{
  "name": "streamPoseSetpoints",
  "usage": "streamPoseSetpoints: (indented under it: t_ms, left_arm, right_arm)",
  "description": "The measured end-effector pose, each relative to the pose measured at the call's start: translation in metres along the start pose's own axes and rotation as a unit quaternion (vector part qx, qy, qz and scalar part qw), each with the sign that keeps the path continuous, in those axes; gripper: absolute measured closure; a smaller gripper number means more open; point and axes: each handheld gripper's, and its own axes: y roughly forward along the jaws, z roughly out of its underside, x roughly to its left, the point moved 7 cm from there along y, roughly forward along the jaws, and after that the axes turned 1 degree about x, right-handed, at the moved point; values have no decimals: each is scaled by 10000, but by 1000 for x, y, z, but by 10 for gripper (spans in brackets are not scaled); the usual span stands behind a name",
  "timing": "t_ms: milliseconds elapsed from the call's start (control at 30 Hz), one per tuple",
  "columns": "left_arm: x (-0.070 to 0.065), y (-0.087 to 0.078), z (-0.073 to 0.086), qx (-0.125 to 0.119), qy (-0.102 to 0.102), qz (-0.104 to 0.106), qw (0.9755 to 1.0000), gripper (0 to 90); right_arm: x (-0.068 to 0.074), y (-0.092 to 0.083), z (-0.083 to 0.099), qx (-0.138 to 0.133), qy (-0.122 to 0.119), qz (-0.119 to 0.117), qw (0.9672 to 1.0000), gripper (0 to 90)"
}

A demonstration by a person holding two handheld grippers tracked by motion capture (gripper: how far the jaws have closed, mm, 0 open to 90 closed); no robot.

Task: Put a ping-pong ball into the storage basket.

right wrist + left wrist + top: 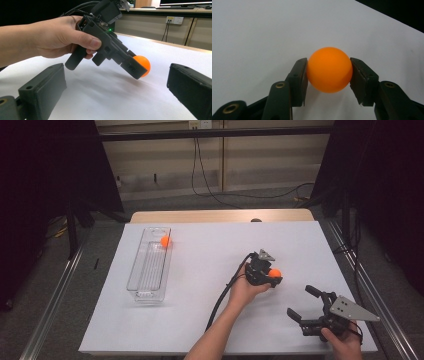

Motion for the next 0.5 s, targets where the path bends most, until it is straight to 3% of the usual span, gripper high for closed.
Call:
streamPoseSetpoints:
  t_ms: [500]
  left_arm:
    - [5, -12, 8, 101, 24, -93, 9999, 509]
  right_arm:
    - [0, 0, 0, -5, -6, 2, 10000, 19]
